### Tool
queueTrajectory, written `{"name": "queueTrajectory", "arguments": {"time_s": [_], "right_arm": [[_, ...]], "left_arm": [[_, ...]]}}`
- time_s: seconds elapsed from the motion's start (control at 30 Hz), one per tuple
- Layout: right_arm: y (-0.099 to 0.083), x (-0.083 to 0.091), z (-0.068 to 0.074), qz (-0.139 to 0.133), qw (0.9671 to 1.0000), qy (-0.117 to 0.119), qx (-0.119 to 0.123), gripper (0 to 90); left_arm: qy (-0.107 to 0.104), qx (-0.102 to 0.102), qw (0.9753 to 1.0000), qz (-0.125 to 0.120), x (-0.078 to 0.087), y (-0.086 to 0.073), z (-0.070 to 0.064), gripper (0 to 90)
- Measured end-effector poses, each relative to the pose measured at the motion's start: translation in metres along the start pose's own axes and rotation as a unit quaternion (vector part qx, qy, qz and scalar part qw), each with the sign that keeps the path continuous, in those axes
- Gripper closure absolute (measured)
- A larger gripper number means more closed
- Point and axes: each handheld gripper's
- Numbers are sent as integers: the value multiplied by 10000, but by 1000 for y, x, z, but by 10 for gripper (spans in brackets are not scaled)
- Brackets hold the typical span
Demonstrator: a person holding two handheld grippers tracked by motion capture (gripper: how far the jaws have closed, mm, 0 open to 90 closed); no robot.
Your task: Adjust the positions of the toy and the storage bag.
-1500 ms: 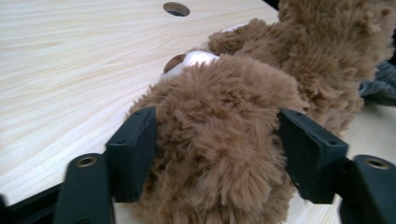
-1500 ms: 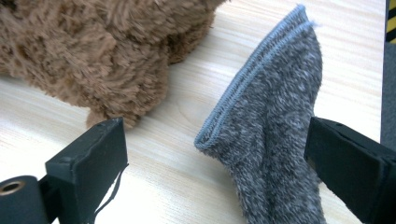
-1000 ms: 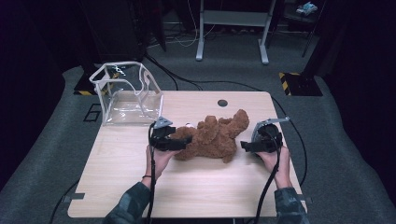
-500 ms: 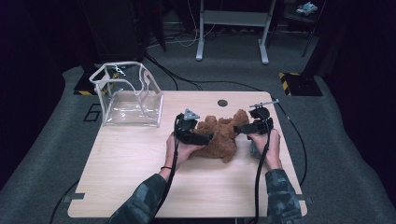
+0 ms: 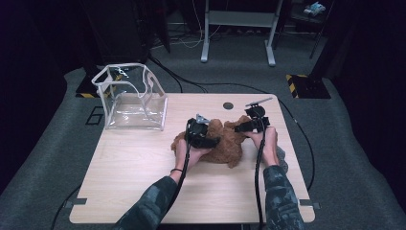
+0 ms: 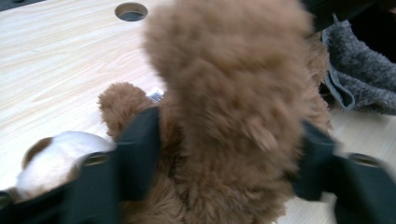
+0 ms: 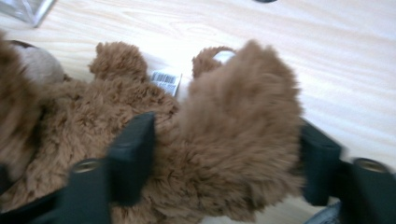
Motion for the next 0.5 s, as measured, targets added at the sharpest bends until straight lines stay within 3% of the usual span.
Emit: {"name": "queueTrajectory", "arguments": {"time_s": [0.07,0.17,0.33,0.5], "right_arm": [[-5,1,-5,-41,9998,135,-114,483],[-11,4,-6,-264,9993,174,-181,604],[-15,7,2,-431,9990,56,-96,690],[-13,24,12,-745,9972,-71,86,697]], "left_arm": [[-55,-2,9999,-122,0,-3,0,533],[-41,-112,9998,-182,2,-5,-1,657],[24,-263,9993,-263,11,-4,-1,716],[69,-268,9986,-459,23,1,7,726]]}}
Point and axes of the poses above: each handheld gripper's, and its own axes: x roughly backward along the jaws, y roughly out of its top, z roughly to its left, and after that the axes turned 6 degrees about z, right-handed
